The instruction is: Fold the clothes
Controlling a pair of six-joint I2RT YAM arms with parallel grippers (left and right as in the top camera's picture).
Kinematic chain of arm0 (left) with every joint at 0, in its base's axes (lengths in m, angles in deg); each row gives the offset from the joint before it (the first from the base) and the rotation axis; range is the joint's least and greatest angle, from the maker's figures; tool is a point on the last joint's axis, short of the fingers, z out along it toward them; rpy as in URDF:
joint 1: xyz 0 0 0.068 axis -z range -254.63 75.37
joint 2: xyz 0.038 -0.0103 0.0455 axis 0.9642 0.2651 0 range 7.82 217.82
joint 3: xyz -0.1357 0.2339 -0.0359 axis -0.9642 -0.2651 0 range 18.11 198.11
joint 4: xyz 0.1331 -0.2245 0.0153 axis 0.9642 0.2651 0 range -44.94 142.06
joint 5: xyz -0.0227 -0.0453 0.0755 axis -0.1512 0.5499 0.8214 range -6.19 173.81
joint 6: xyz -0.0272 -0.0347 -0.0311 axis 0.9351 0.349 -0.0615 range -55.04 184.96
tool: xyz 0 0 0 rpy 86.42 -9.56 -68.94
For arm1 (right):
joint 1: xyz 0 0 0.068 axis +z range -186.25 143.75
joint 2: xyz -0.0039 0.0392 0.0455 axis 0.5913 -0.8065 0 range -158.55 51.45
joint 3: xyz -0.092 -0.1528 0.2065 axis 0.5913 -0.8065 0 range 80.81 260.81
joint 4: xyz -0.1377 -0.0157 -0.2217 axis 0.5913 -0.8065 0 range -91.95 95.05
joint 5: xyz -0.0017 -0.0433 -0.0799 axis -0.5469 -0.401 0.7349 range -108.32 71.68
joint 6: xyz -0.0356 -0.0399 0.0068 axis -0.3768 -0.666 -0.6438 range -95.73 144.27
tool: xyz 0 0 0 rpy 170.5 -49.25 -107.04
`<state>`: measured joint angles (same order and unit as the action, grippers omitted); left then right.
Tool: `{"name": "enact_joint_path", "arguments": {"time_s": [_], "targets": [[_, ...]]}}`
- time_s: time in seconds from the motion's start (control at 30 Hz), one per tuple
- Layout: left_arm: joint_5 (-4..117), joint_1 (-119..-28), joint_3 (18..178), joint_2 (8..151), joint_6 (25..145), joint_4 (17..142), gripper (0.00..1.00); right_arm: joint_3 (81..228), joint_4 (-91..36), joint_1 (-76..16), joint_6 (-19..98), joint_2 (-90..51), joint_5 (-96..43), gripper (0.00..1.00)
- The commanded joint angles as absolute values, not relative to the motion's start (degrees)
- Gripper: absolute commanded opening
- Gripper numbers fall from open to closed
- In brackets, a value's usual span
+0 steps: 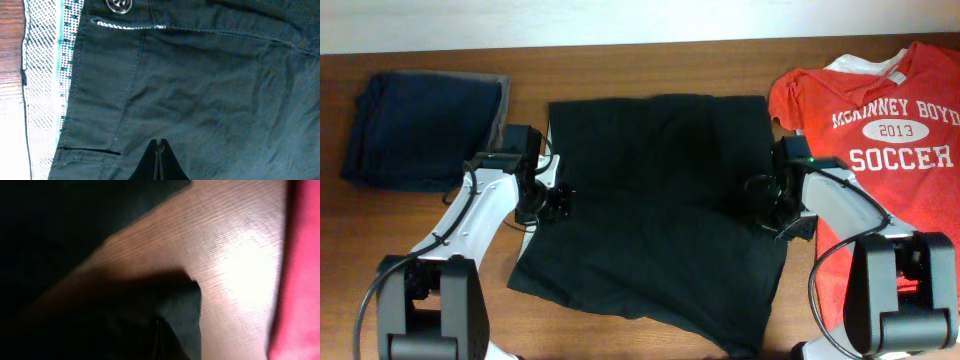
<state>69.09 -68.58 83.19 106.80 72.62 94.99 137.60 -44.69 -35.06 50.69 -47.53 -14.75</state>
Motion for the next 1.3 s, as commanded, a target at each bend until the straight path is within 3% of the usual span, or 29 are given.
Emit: {"name": "enact_joint_path", "arguments": {"time_s": [0.0, 0.1, 0.27, 0.47, 0.53, 0.57, 0.6, 0.63, 0.73, 0.87, 1.03, 1.27], "targets": [[71.69, -68.71, 82.86, 107.26, 71.51, 94.73, 0.0, 134.91, -40.36, -35.58, 49.77, -48.69, -14.59, 0.04], [72.06, -68.74, 82.86, 107.26, 71.51, 94.55, 0.01, 134.59, -37.08, -35.62, 49.83, -50.44, -14.05, 0.04], [72.58, -68.78, 82.86, 107.26, 71.51, 94.33, 0.0, 134.61, -32.25, -37.2, 49.83, -59.45, -1.98, 0.04], [74.77, -68.78, 84.54, 107.22, 71.51, 90.7, 0.0, 143.55, -36.58, -39.69, 48.57, -57.54, -9.06, 0.06], [74.55, -68.78, 88.02, 106.98, 71.53, 92.8, 0.01, 152.12, -42.35, -39.65, 44.24, -57.52, -13.98, 0.2], [73.94, -68.78, 89.83, 106.74, 71.51, 94.75, 0.01, 157.08, -46.99, -39.65, 43.93, -57.52, -14.81, 0.39], [73.52, -68.78, 91.89, 106.24, 71.68, 98.86, 0.0, 165.56, -56.1, -39.65, 43.95, -57.52, -15.86, 0.64], [73.52, -68.78, 92.19, 106.21, 72.23, 100.8, 0.0, 169.86, -61.43, -39.65, 43.98, -57.52, -16.82, 0.7], [72.96, -68.39, 91.36, 106.39, 73.21, 108.58, 0.01, 177.93, -71.53, -39.65, 44.0, -57.52, -18.11, 0.98], [74.97, -68.23, 84.2, 106.37, 76.64, 112.15, 0.01, 178.43, -71.9, -39.65, 44.0, -57.65, -18.11, 0.98], [79.43, -68.23, 69.55, 106.37, 84.93, 102.35, 0.01, 178.43, -71.9, -39.65, 44.0, -57.65, -18.11, 0.98], [79.38, -68.39, 66.86, 106.37, 100.86, 105.55, 0.01, 178.43, -71.9, -39.65, 44.0, -57.67, -18.11, 0.98]]}}
